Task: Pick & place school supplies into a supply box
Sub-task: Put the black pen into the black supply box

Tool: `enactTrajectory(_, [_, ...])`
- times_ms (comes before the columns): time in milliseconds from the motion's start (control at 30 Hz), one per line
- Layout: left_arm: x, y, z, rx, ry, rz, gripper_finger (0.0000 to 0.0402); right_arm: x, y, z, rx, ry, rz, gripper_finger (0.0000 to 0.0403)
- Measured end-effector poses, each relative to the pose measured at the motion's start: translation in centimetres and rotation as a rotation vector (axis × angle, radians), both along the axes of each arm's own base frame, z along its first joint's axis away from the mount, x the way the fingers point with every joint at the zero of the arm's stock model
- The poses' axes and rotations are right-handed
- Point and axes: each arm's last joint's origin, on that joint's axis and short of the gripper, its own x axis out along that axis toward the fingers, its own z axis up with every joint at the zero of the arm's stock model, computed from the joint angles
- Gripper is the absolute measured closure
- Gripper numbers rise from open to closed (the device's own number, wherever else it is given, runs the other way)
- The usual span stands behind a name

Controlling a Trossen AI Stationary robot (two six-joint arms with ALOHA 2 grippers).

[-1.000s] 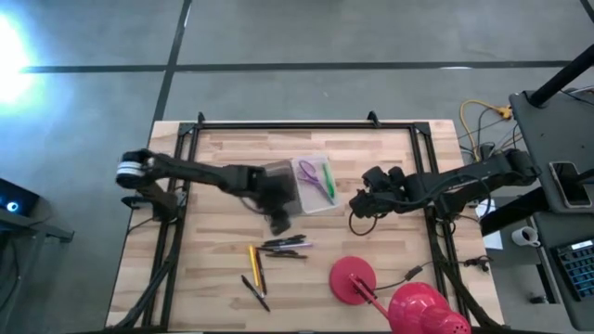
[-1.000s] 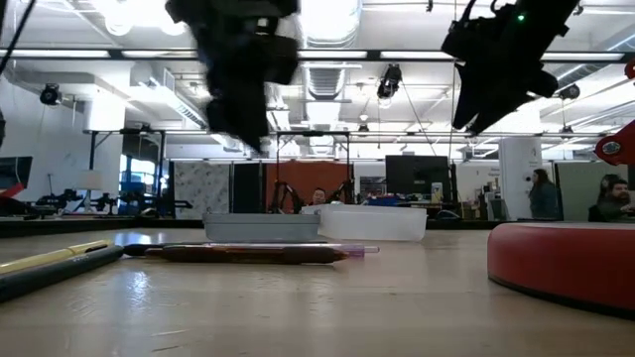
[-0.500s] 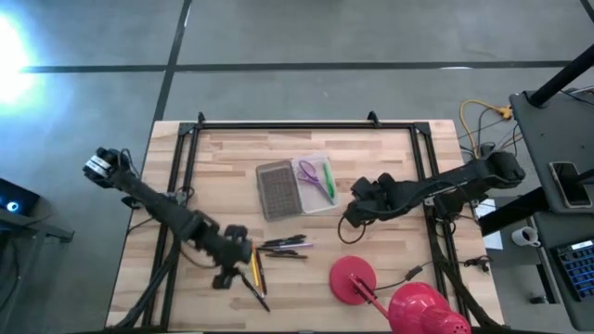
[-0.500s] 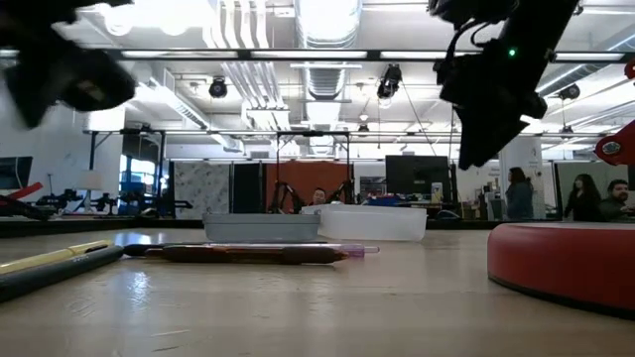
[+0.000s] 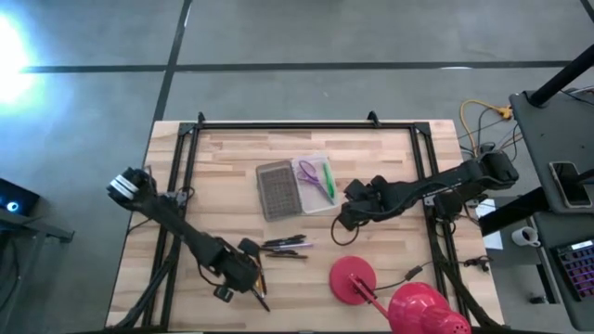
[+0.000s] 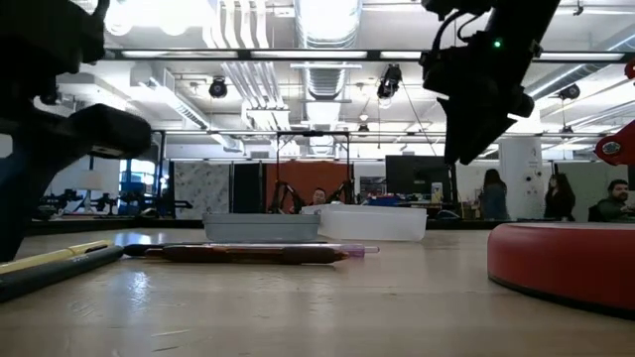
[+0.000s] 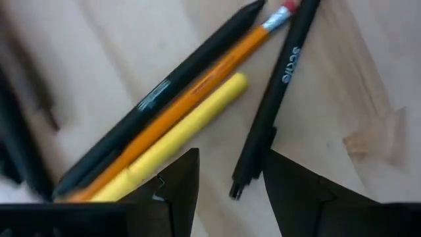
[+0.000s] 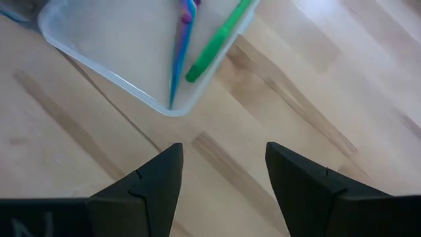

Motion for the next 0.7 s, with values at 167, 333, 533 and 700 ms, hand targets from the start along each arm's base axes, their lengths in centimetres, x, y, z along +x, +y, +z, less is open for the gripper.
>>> enactTrajectory(167, [1.2, -1.0, -0.5, 0.013, 0.0, -0.041, 0.0252, 0.1, 0.0, 0.2, 0.002, -0.008, 0.0, 0.0193])
enactTrajectory(333, [1.2, -1.3, -0.8, 0.021, 0.006, -0.046, 0.0261, 0.1, 0.1, 0.1, 0.021, 0.002, 0.008, 0.0193])
enactTrajectory(533, [1.1, -1.6, -0.7, 0.014, -0.01, -0.057, 0.0301, 0.0, 0.1, 0.1, 0.023, 0.008, 0.015, 0.0193])
enactTrajectory(700, [1.3, -1.8, -1.2, 0.007, -0.012, -0.051, 0.0353, -0.1, 0.1, 0.0, 0.019, 0.021, 0.018, 0.0193])
